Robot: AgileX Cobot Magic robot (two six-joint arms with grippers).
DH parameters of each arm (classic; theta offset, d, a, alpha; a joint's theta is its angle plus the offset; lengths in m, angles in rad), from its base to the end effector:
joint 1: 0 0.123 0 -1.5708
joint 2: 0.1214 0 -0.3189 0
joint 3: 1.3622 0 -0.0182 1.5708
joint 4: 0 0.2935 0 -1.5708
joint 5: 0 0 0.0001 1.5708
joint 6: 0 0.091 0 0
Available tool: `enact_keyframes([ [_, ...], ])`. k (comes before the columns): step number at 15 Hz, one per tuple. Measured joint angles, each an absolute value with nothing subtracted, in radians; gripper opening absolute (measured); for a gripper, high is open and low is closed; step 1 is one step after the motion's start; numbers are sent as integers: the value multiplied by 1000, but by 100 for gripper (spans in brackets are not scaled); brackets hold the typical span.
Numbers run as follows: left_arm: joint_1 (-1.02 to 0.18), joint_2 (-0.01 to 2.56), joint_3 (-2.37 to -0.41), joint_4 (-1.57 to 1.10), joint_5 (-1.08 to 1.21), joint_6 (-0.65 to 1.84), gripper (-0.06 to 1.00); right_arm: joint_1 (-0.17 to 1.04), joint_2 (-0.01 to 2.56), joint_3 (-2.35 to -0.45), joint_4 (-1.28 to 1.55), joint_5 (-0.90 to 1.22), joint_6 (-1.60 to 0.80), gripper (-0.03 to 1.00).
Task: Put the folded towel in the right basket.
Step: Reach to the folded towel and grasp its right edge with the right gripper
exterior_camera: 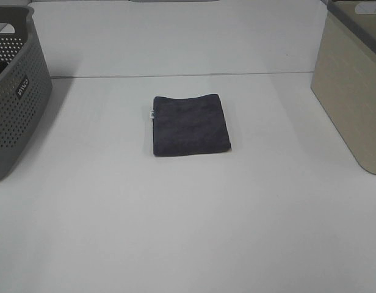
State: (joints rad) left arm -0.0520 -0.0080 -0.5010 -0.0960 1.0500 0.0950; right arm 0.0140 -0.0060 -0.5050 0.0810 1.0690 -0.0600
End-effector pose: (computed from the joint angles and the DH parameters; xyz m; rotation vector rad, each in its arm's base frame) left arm -0.0031 -0.0074 0.2993 0.1528 2.0162 -0.0873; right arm -0.0037 0.0064 0.2989 -0.0801 2.0380 0.0680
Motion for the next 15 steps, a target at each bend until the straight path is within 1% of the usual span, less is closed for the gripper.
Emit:
enact_keyframes([
  [15, -52, -8, -501, -96, 1050, 95, 98, 14, -6, -505, 81, 1069, -60, 69],
])
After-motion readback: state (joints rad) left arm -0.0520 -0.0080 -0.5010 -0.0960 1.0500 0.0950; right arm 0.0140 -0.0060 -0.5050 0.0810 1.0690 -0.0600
